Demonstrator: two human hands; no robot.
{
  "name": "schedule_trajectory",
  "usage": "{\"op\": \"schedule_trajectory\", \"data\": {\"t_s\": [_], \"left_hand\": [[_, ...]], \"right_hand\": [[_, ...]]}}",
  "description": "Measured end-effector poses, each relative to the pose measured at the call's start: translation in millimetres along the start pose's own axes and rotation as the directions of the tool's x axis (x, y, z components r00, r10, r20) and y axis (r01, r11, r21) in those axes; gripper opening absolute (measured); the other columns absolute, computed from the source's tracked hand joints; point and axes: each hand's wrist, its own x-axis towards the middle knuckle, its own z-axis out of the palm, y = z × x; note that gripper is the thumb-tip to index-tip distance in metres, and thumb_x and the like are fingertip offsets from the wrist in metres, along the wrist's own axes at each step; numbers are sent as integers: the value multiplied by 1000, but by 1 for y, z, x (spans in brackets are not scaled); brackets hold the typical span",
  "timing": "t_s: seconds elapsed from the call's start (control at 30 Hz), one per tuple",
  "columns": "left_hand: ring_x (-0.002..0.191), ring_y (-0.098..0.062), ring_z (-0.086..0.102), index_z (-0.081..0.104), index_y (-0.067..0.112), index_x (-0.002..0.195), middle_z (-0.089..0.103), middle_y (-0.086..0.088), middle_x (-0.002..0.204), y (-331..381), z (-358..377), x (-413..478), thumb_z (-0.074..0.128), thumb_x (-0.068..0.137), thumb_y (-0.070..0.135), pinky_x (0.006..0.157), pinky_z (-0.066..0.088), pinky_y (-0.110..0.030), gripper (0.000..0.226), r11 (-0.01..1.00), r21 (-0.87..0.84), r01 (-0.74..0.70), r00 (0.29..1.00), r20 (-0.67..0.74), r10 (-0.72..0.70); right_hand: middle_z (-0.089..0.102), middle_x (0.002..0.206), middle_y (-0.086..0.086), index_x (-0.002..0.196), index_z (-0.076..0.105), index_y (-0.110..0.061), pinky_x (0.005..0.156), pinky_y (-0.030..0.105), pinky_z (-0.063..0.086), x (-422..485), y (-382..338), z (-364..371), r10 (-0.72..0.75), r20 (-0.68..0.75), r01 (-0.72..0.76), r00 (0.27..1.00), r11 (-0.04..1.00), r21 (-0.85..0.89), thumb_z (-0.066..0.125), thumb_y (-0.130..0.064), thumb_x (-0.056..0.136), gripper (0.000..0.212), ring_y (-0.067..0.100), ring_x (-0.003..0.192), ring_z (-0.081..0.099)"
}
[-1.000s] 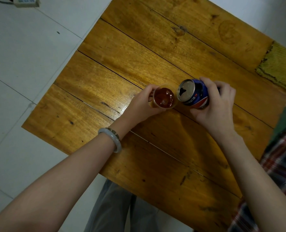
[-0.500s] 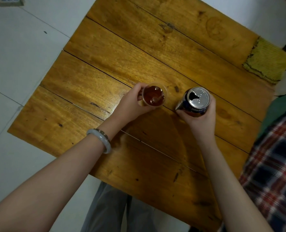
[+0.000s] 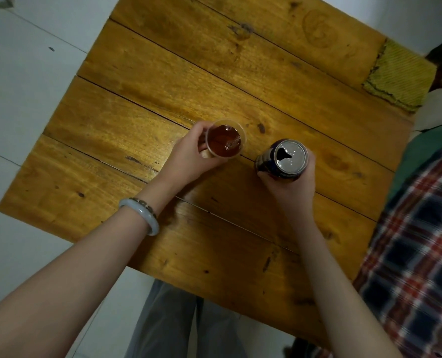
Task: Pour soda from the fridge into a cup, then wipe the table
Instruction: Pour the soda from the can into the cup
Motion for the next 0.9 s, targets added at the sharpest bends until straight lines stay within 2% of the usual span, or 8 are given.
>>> {"op": "schedule_trajectory", "data": {"t_s": [0.2,0.27,0.4,0.5,0.57,0.63,0.77,0.9], "left_hand": [[90,29,46,48,24,119,54,24,106,-1,2,-1,83,68,16,77,39,1,61,1000,18,-3,1000,-4,3],[97,19,50,47,21,125,55,17,113,0,1,-2,83,68,18,79,39,1,68,998,66,-3,1000,-1,3],[126,-11,45,31,18,141,46,0,139,-6,-10,-11,87,63,24,106,39,-28,96,990,141,27,1000,9,-28],[128,-10,38,27,18,144,41,-4,142,1,-25,-32,85,65,24,110,34,-36,98,979,193,69,996,-67,-57],[130,-13,35,30,17,143,39,-4,142,11,-30,-50,83,69,22,111,32,-37,91,970,240,40,990,-143,-5],[130,-18,35,35,14,140,39,-5,140,23,-28,-69,80,72,22,109,34,-41,82,955,295,-30,978,-187,88],[127,-17,39,40,16,136,40,4,134,46,-2,-94,74,74,32,104,39,-45,73,952,260,-159,975,-109,193],[121,-10,47,44,20,134,45,10,129,62,39,-91,77,77,26,101,44,-39,66,977,116,-180,982,-31,185]], "right_hand": [[46,126,-12,134,37,-16,95,13,35,-5,8,-1,30,23,-30,999,1000,-7,86,-28,63,87,-3,116,41],[44,129,-13,136,35,-17,95,10,32,-6,9,-3,37,50,-37,998,999,-14,85,-29,63,89,-5,117,38],[37,131,-17,139,32,-17,93,1,30,-10,14,-15,26,113,-22,993,999,-43,84,-23,65,91,-11,117,33],[39,142,-8,141,31,-17,96,9,37,-17,18,-32,37,140,-30,989,998,-51,82,-19,69,89,0,122,40],[41,144,2,143,32,-13,101,19,39,-20,20,-41,23,143,-15,989,998,-57,81,-17,71,87,9,126,42],[44,140,4,141,36,-10,100,17,39,-23,19,-49,0,136,7,991,999,-54,78,-13,73,80,11,126,44],[48,124,-2,133,45,-5,92,10,42,-29,16,-62,-106,80,109,991,994,-29,74,-1,74,66,11,114,50],[50,118,-2,128,50,-10,92,17,44,-26,17,-67,-86,38,85,996,996,30,71,5,73,60,11,109,51]]}}
